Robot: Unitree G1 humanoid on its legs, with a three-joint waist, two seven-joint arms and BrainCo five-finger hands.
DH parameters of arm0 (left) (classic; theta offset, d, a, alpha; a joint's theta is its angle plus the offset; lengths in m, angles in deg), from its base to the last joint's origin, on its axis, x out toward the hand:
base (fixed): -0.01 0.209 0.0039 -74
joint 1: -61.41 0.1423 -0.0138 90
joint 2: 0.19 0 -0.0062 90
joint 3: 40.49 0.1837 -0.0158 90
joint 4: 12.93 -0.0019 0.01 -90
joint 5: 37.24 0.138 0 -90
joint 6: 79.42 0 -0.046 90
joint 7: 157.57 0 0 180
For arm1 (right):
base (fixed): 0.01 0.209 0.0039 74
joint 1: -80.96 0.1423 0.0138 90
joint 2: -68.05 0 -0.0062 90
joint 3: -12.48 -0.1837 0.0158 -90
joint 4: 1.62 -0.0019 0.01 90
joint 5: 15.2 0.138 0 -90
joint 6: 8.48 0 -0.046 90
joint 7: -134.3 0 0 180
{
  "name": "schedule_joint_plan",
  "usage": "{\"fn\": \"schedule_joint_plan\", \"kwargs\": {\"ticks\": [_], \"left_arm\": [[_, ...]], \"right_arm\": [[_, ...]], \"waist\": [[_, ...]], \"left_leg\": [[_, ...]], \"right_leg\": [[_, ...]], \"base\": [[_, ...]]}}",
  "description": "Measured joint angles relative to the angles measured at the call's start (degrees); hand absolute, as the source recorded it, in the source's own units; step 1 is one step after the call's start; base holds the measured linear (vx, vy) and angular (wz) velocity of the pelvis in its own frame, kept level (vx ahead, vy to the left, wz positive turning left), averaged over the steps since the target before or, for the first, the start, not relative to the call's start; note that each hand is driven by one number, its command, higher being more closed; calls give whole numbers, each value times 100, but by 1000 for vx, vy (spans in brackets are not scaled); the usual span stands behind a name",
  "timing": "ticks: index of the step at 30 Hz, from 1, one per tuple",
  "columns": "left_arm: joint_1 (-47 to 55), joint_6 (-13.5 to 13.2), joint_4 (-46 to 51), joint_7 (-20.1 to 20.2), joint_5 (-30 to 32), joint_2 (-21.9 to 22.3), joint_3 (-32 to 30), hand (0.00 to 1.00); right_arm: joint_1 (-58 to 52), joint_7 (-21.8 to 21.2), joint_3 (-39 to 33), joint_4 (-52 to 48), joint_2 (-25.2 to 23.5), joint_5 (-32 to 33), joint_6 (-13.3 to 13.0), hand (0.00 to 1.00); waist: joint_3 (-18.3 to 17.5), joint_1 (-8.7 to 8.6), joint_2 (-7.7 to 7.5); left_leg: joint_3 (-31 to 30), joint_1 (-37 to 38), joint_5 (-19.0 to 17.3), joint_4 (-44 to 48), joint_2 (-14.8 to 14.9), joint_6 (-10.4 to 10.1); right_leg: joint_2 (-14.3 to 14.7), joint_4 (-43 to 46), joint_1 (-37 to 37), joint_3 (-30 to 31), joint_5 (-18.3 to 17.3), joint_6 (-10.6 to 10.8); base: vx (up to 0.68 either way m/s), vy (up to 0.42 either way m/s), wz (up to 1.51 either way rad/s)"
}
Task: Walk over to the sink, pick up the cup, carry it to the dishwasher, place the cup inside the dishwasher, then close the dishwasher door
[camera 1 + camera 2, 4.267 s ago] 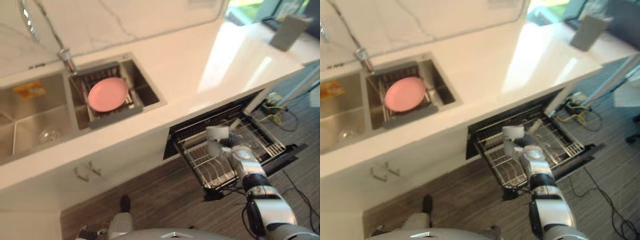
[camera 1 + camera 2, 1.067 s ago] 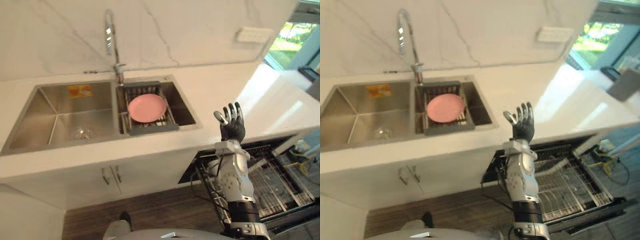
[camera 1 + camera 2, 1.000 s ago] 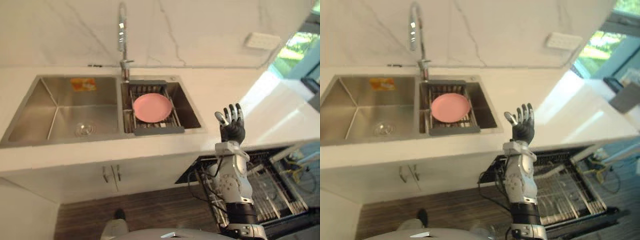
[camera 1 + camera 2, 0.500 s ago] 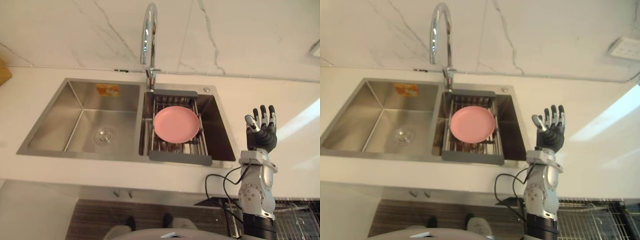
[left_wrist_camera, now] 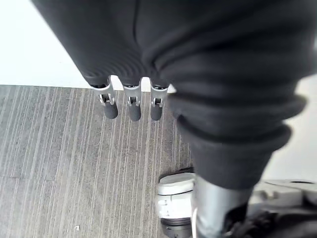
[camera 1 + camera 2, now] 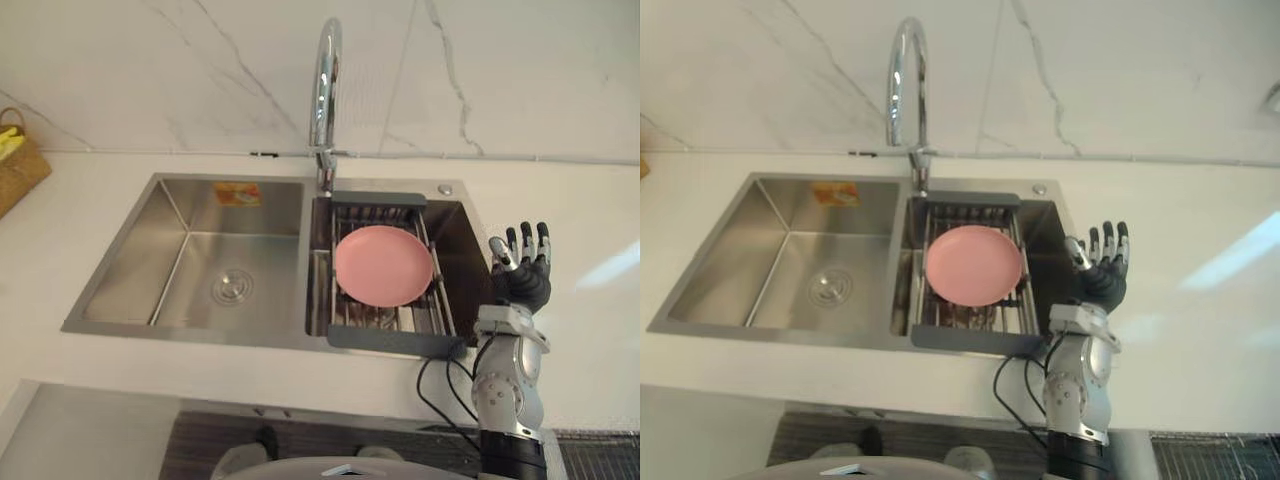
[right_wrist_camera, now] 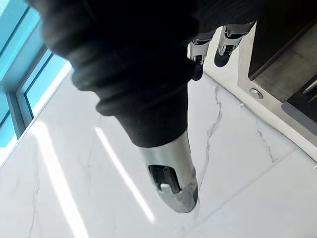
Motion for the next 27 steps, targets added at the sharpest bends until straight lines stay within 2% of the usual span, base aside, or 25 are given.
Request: {"fn": "schedule_joint_plan", "kwargs": {"ticks": [3, 4, 10, 13, 15, 16, 18, 20, 23, 25, 27], "left_arm": [[1, 21, -2, -46, 46, -7, -1, 0], [-10, 18, -17, -61, 227, -64, 273, 0], [-11, 18, -17, -46, 179, -69, 265, 0], [-9, 81, -17, -56, -836, -118, 171, 0], [10, 206, -16, -93, -1660, -117, -86, 0], [28, 224, -16, -102, -1826, -117, -175, 0], [74, 245, -122, -52, -2442, -109, -573, 0], [155, 262, -194, 39, -2912, -104, -770, 0], [309, 264, -227, 80, -3886, -45, -1039, 0], [361, 258, -226, 101, -3994, 13, -1217, 0], [425, 247, -225, 125, -4018, 49, -1324, 0]], "right_arm": [[-12, -2, 34, 91, -2, 2, 8, 0], [-31, -152, 67, 331, 3, -10, 33, 0], [-3, -155, 155, 334, 14, -11, 34, 0], [296, -306, 379, 502, 88, -263, 111, 0], [573, -334, 637, 547, 218, -538, 309, 0], [639, -361, 715, 548, 248, -616, 340, 0], [983, -354, 961, 562, 279, -1036, 537, 0], [1226, -330, 1109, 627, 335, -1432, 678, 0], [1396, 115, 1107, 720, 588, -2426, 905, 0], [1289, 243, 795, 661, 705, -3017, 950, 0], [1182, 176, 549, 445, 898, -3505, 992, 0]], "waist": [[-36, 15, -36], [-122, -21, -22], [-118, 31, -28], [-88, 117, -77], [-42, 263, -148], [-29, 301, -168], [31, 479, -271], [32, 575, -320], [32, 639, -348], [24, 622, -362], [26, 551, -389]], "left_leg": [[115, 106, 47, -157, -14, 41], [164, 189, 60, -208, 39, -15], [149, 186, 85, -207, 34, 22], [151, 185, 124, -207, 34, 34], [142, 180, 146, -212, 23, 59], [140, 178, 156, -213, 21, 70], [146, 185, 169, -217, 15, 52], [184, 195, 171, -218, 15, 46], [204, 263, 154, -220, 1, 73], [246, 268, 158, -226, 4, 71], [285, 260, 163, -227, 11, 63]], "right_leg": [[3, -44, 5, 101, 15, 25], [94, -258, 103, 150, 134, 6], [86, -207, 93, 141, 159, 29], [79, -167, 65, 92, 198, 88], [55, -172, 71, 62, 222, 106], [43, -177, 75, 35, 224, 111], [-121, -179, 89, -426, 185, 128], [-208, -166, 97, -739, 251, 135], [-234, -224, 239, -891, 289, 121], [-259, -256, 272, -978, 305, 97], [-299, -257, 256, -1005, 345, 55]], "base": [[62, 2, -17], [11, 1, -5], [0, 0, 0], [0, 0, 0], [0, 0, 3], [-35, 22, 12], [-79, 46, 7], [-68, 45, -5], [-32, 31, 9], [-5, 16, 3], [18, 35, -5]]}}
